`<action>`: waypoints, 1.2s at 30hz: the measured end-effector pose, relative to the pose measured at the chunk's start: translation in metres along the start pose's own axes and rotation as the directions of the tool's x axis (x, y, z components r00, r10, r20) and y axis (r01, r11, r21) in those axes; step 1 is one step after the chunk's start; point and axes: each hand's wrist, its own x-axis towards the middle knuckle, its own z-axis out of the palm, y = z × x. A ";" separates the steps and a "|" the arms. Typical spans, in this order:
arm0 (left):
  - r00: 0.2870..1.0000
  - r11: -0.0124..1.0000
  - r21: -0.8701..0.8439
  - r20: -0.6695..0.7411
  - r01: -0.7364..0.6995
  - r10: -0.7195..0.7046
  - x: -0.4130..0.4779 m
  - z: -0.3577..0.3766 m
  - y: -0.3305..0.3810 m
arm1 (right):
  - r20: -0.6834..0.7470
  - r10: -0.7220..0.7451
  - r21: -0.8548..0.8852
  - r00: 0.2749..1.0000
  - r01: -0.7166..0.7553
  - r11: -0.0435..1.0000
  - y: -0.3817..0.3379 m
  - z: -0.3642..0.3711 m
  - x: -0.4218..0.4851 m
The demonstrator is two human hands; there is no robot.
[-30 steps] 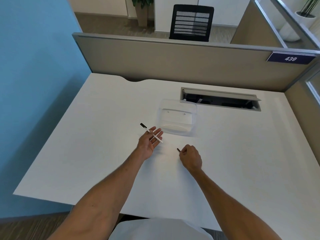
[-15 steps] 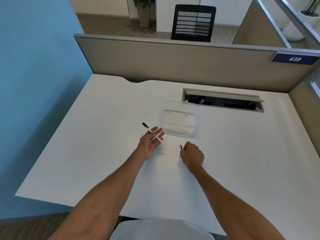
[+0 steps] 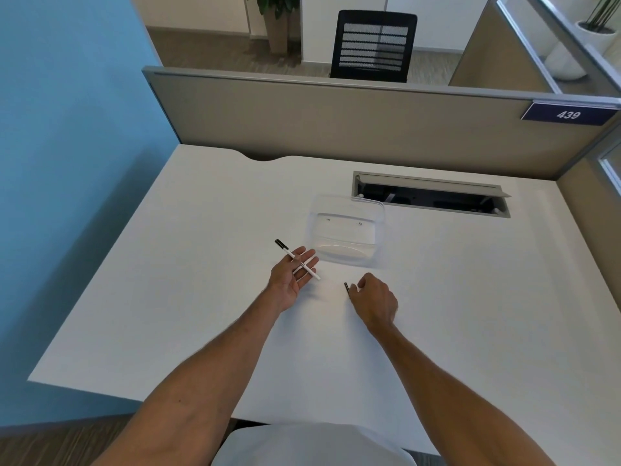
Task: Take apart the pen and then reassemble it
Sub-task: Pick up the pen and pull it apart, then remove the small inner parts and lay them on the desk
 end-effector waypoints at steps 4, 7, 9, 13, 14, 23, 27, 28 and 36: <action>0.999 0.998 0.059 -0.020 -0.039 0.040 0.000 -0.001 -0.003 | -0.040 0.011 0.037 0.999 -0.010 0.999 0.000 -0.001 -0.003; 0.995 0.989 0.123 -0.040 -0.084 0.089 -0.003 -0.002 -0.005 | -0.033 -0.035 0.032 0.999 0.036 0.999 -0.001 -0.002 -0.005; 0.992 0.977 0.179 -0.038 -0.114 0.123 -0.005 -0.002 -0.006 | -0.014 -0.086 0.022 0.996 0.086 0.996 -0.004 -0.001 -0.007; 0.978 0.934 0.300 -0.012 -0.194 0.207 -0.006 0.002 -0.009 | -0.003 -0.152 0.037 0.988 0.152 0.988 -0.011 0.003 -0.010; 0.974 0.919 0.329 0.011 -0.217 0.226 -0.005 0.003 -0.010 | 0.000 -0.166 0.041 0.986 0.166 0.985 -0.012 0.004 -0.011; 0.933 0.760 0.548 0.130 -0.349 0.335 -0.002 0.006 -0.021 | -0.001 -0.248 0.048 0.969 0.247 0.968 -0.016 0.013 -0.012; 0.930 0.703 0.629 0.093 -0.332 0.356 -0.007 -0.011 -0.036 | 0.007 -0.275 0.040 0.962 0.274 0.961 -0.019 0.016 -0.016; 0.929 0.698 0.637 0.084 -0.327 0.359 -0.006 -0.014 -0.037 | 0.013 -0.281 0.042 0.960 0.281 0.959 -0.020 0.015 -0.016; 0.937 0.703 0.640 0.076 -0.309 0.342 -0.002 0.002 -0.021 | 0.001 -0.274 0.049 0.962 0.274 0.960 -0.014 0.007 -0.005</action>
